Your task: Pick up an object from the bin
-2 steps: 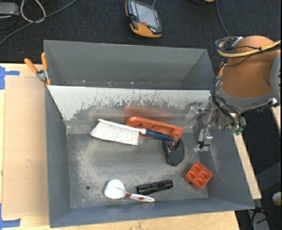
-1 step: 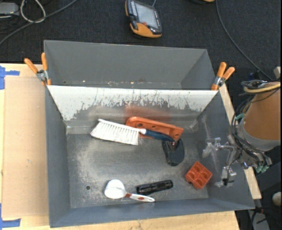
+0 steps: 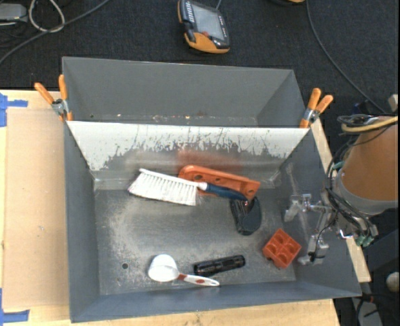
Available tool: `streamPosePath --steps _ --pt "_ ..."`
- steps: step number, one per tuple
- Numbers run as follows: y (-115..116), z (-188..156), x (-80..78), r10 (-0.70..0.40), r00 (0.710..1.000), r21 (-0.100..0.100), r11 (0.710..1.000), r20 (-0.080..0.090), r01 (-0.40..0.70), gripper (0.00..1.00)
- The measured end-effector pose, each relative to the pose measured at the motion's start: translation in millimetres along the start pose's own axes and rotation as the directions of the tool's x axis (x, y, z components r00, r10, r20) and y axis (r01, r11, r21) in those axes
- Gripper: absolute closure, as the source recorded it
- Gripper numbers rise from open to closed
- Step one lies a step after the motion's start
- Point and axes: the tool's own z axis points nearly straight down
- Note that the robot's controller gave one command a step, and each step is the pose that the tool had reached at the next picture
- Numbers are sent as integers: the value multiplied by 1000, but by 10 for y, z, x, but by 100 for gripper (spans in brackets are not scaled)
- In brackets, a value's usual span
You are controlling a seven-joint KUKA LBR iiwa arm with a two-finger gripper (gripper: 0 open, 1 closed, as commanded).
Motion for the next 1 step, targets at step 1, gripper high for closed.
streamPosePath --steps 1 --pt "-114 122 -119 13 1000 -2 1000 -10 -13 0"
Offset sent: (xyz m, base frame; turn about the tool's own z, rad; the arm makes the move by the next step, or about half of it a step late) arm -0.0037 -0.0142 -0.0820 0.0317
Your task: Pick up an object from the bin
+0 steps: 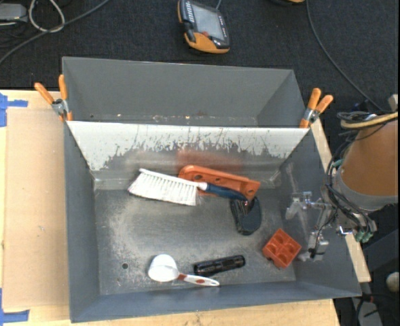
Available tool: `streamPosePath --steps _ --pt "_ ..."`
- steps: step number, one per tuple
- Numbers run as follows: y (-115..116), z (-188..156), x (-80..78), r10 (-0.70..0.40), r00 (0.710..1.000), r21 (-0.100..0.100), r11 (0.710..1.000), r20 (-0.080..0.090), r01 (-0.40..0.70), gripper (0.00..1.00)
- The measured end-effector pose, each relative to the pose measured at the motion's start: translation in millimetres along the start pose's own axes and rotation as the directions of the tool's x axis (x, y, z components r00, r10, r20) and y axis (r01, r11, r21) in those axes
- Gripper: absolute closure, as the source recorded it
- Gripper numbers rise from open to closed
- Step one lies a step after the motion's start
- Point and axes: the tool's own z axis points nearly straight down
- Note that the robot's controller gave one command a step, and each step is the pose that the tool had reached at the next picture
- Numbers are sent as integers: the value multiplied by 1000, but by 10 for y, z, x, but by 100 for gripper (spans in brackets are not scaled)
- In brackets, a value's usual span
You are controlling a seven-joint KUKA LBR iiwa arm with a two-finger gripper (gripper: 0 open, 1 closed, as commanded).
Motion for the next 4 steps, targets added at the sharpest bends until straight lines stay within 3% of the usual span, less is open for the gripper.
streamPosePath --steps 1,2,3,4 --pt "-22 723 156 15 1000 -1 1000 4 -15 0" --pt "-13 718 194 -152 988 1 988 6 152 100" --pt "-13 712 194 -152 988 1 988 6 152 100" --pt "-2 225 205 -151 988 -1 988 4 151 100"
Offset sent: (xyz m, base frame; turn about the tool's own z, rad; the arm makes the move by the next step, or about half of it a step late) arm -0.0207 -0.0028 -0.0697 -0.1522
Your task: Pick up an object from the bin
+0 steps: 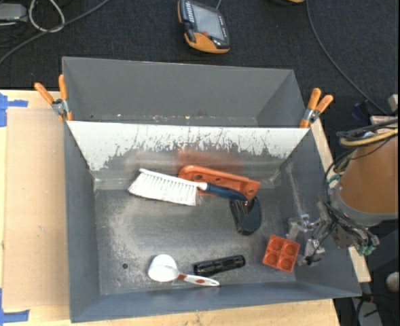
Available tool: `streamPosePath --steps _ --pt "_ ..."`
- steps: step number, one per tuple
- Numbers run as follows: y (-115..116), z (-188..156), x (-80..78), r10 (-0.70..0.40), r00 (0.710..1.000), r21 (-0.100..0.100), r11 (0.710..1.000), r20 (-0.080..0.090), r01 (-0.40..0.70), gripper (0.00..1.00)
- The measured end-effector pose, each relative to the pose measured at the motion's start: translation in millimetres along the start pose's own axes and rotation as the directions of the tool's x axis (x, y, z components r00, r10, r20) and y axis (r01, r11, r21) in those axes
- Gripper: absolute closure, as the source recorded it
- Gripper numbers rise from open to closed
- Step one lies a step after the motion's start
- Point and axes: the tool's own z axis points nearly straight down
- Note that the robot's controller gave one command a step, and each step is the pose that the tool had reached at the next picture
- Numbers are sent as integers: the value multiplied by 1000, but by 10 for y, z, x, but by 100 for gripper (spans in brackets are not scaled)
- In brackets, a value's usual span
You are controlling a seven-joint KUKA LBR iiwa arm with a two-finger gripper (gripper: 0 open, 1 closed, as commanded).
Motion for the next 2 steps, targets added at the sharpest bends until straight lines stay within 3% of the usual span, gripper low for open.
streamPosePath --steps 2 --pt "-5 -586 -18 2 1000 3 1000 6 -2 100"
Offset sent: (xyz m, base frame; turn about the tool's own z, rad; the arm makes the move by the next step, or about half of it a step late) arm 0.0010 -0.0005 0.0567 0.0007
